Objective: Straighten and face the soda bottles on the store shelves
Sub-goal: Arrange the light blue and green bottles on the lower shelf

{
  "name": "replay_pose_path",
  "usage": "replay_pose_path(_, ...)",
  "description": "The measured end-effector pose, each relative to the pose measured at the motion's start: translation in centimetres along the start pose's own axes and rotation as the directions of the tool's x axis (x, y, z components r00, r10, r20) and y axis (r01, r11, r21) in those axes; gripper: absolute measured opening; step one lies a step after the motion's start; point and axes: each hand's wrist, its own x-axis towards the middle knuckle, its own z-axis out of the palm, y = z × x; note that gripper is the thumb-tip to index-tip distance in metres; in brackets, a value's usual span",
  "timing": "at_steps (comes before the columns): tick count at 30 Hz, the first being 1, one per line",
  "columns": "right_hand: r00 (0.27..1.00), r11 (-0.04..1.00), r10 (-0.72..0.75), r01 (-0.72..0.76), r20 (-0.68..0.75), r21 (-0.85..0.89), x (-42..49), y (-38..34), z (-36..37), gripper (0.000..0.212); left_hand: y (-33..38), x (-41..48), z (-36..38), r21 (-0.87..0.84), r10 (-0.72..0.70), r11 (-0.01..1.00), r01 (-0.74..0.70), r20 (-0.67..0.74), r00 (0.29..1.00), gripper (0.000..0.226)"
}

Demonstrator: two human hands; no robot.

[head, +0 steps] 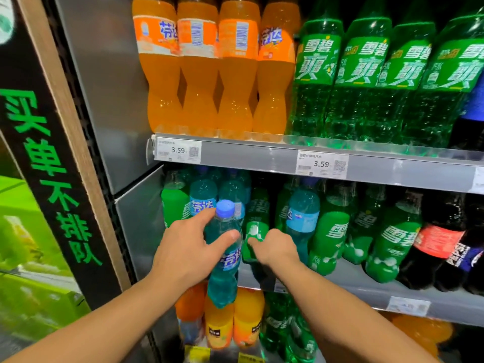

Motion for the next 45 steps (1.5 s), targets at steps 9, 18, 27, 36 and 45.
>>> replay_pose_path(9,0.986,0.968,0.155,-0.163,0.056,0.191,1.8,-0.1,2.2,0.065,-0.9,-0.3,-1.8,-0.062,-0.003,0.998,0.002,-0.015,1.0,0.057)
replay_pose_path(18,0.989,0.916,0.144,-0.141,0.021,0.375,0.1,1.3,1.5,0.059,-0.3,-0.1,-2.2,-0.036,-0.022,0.999,0.022,-0.014,1.0,0.052)
replay_pose_path(27,0.997,0.906,-0.033,0.001,0.068,0.423,-3.2,3.4,-1.1,0.067,1.5,0.5,-1.2,-0.045,-0.066,0.997,0.065,-0.012,0.998,0.042)
replay_pose_path(36,0.969,0.817,-0.157,0.018,0.192,0.577,-6.9,8.1,-2.6,0.064,3.5,1.6,0.6,-0.121,-0.144,0.983,0.137,-0.051,0.988,0.044)
replay_pose_path(45,0.934,0.706,-0.202,-0.069,0.294,0.705,-9.2,13.7,-4.9,0.065,5.4,2.1,2.7,-0.132,-0.142,0.982,0.133,-0.064,0.988,0.044)
